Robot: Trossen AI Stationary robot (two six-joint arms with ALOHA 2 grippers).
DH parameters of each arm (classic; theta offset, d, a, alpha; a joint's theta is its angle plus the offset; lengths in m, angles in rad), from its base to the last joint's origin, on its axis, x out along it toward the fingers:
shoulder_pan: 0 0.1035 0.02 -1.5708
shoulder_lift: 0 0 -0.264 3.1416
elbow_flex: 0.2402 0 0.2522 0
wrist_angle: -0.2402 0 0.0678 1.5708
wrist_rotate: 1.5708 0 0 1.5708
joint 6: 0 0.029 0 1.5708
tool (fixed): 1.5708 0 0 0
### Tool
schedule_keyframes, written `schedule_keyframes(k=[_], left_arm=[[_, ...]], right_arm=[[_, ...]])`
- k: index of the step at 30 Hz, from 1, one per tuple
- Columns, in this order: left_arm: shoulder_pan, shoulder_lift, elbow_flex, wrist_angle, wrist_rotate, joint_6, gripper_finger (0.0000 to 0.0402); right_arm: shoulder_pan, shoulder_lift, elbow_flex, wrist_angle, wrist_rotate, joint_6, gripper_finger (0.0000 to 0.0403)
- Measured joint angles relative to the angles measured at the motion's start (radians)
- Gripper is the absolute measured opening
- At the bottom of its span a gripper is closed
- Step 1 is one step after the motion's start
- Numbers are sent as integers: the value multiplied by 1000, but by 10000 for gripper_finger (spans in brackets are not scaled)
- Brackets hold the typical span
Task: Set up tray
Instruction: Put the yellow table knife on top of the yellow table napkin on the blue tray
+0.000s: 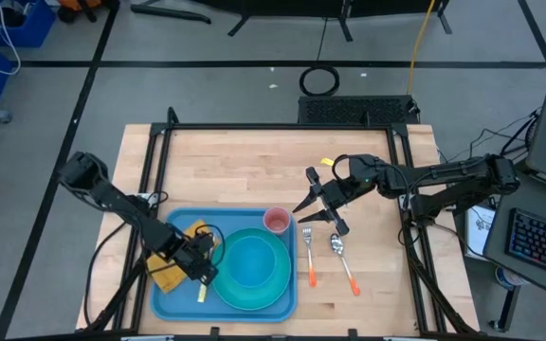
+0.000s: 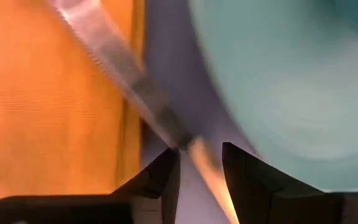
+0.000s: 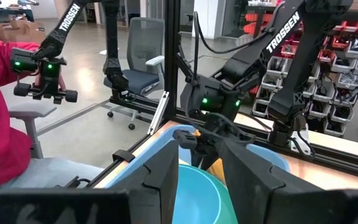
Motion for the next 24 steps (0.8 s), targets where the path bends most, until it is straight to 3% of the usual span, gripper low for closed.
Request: schedule_keyframes(k=[11, 14, 18, 24], left_arm=[[3, 1, 1, -28, 3, 34, 120], [3, 1, 0, -37, 20, 28, 95], [4, -8, -1, -41, 32, 50, 30], [5, -8, -2, 2, 46, 82, 33]], right_arm=[[0, 0, 0, -1, 0, 1, 114], [0, 0, 0, -2, 0, 1, 114], [0, 0, 0, -2, 0, 1, 114], [0, 0, 0, -1, 0, 0, 114]])
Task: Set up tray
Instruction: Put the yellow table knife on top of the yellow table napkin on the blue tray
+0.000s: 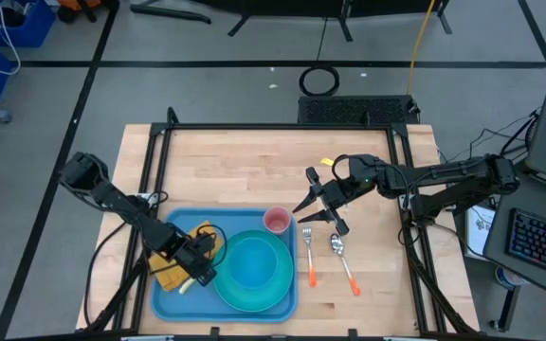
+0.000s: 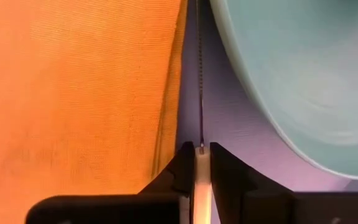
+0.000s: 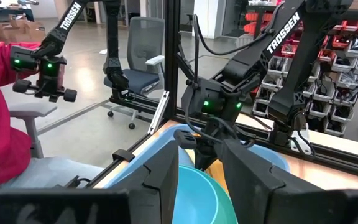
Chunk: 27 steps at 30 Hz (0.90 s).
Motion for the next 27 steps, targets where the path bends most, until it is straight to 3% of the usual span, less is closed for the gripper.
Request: schedule_keyframes(k=[5, 19, 27], left_arm=[[6, -7, -4, 81, 66, 42, 28], [7, -104, -2, 47, 91, 96, 28], [7, -190, 0, -131, 68, 123, 28]], right_arm=[[0, 0, 0, 0, 0, -1, 114], [-2, 31, 0, 29, 28, -1, 114], [-2, 40, -1, 38, 26, 2, 114]])
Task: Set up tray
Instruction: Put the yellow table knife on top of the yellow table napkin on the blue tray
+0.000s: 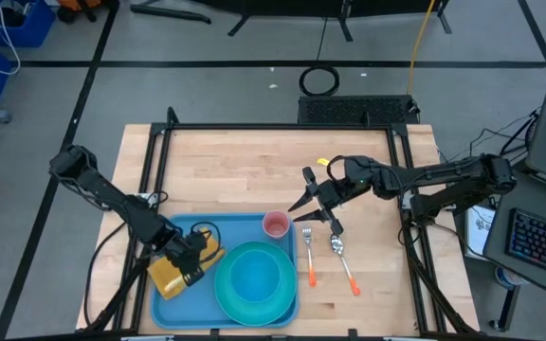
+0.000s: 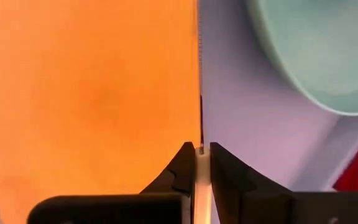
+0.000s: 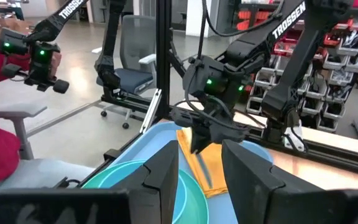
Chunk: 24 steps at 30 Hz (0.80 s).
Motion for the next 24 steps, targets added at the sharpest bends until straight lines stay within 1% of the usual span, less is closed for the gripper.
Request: schedule_keyframes(k=[2, 5, 10, 19, 24], left_arm=[[0, -11, 0, -20, -25, 21, 28], [2, -13, -4, -62, -32, 23, 28], [-16, -11, -45, -51, 4, 29, 28], [-30, -12, -156, 176, 8, 8, 28], [-31, -18, -214, 211, -3, -43, 38]], right_arm=[[0, 0, 0, 1, 0, 0, 114], [0, 0, 0, 0, 0, 2, 114], [0, 0, 0, 0, 0, 4, 114], [0, 0, 0, 1, -1, 4, 114], [0, 0, 0, 0, -1, 4, 114]])
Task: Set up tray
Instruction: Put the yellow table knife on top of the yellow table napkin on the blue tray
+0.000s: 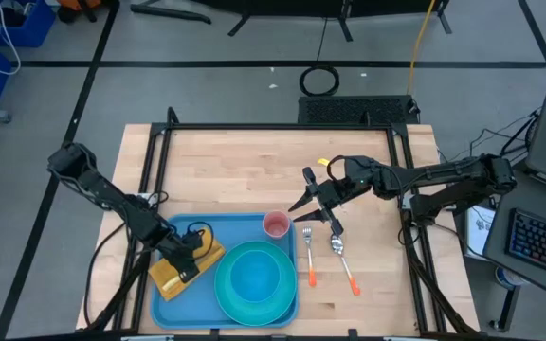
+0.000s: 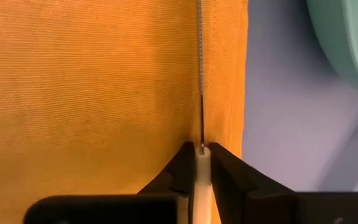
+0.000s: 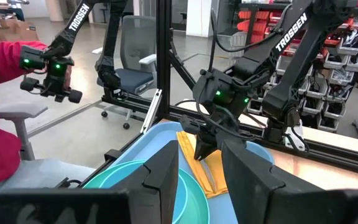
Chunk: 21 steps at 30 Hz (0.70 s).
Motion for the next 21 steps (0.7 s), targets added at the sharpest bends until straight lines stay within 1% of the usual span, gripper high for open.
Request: schedule_keyframes(k=[3, 11, 16, 21], left_arm=[[0, -1, -14, 18, -7, -11, 54], [0, 4, -19, 94, -65, -16, 100], [4, 5, -19, 106, -47, -13, 129], [3, -19, -19, 115, -38, 5, 141]], right_arm=[[0, 0, 0, 0, 0, 0, 114], [0, 0, 0, -1, 0, 0, 114], [0, 0, 0, -1, 0, 0, 114], [0, 0, 0, 0, 0, 0, 114]])
